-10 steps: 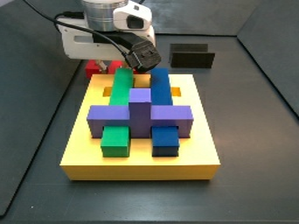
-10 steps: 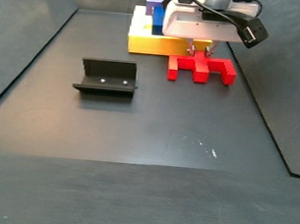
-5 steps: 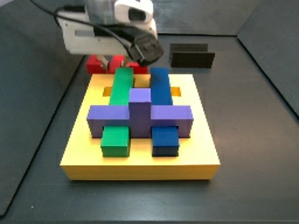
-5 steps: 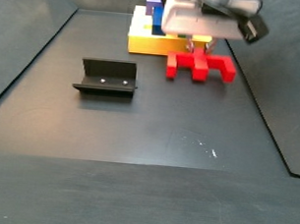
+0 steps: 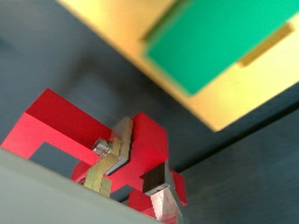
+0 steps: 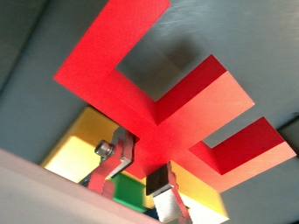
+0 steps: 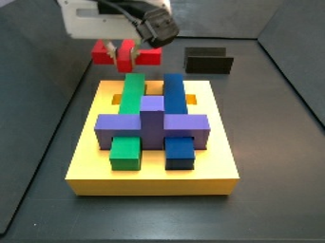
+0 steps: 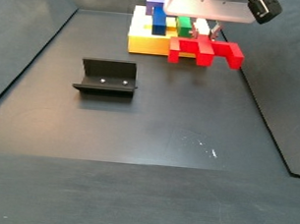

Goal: Pick up the red object. Move up. Place the red object on the fixture. Regrasp the red object. Move to above the board. Insert the red object.
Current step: Place the red object on the fixture.

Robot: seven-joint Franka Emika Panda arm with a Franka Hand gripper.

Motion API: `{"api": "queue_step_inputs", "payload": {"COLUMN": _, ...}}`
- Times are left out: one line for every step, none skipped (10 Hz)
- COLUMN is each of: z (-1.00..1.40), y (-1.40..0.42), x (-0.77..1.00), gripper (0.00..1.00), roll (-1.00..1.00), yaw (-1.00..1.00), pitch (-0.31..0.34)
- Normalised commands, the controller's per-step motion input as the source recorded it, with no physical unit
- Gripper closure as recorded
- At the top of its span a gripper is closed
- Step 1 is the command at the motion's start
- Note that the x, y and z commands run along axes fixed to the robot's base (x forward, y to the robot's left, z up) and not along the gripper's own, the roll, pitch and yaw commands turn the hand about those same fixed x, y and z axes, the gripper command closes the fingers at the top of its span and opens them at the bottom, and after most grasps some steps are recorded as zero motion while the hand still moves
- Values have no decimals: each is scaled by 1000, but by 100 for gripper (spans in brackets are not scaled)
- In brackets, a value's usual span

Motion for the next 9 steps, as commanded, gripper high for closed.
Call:
{"api": "queue_step_inputs", "payload": {"z": 286, "y": 589, "x": 354, "gripper": 100, "roll": -1000, "yaw": 0, "pitch": -160}}
{"api": "queue_step_inputs", "payload": {"z": 357, "y": 551, "x": 400, "gripper": 100, "roll": -1000, "yaw": 0, "pitch": -160}}
{"api": "queue_step_inputs", "payload": {"z": 437, "y": 483, "x": 449, "gripper": 100, "roll": -1000, "yaw": 0, "pitch": -131}}
{"api": "queue_step_inputs", "payload": {"z": 449, "y": 457, "x": 469, "gripper": 100, "roll": -1000, "yaw": 0, "pitch": -97}}
{"api": "queue_step_inputs", "payload": {"z": 449, "y": 386, "x": 537, "gripper": 100, "roll": -1000, "yaw": 0, "pitch": 0}}
{"api": "queue_step_inputs", "payload": {"z": 346, "y": 277, "x": 611, "gripper": 100, "roll": -1000, "yaw": 0, "pitch": 0}}
{"api": "queue_step_inputs", "payload": {"z": 171, "y": 137, "x": 769, "gripper": 100, "roll": -963, "yaw": -40, "pitch": 0}}
{"api": "queue_step_inputs", "payload": {"z": 160, "y": 157, "x": 769, "gripper": 100, "roll": -960, "yaw": -26, "pitch": 0}}
{"api": "queue_step_inputs", "payload": {"z": 0, "y": 191, "x": 774, "gripper": 100, "roll": -909, "yaw": 0, "pitch": 86}}
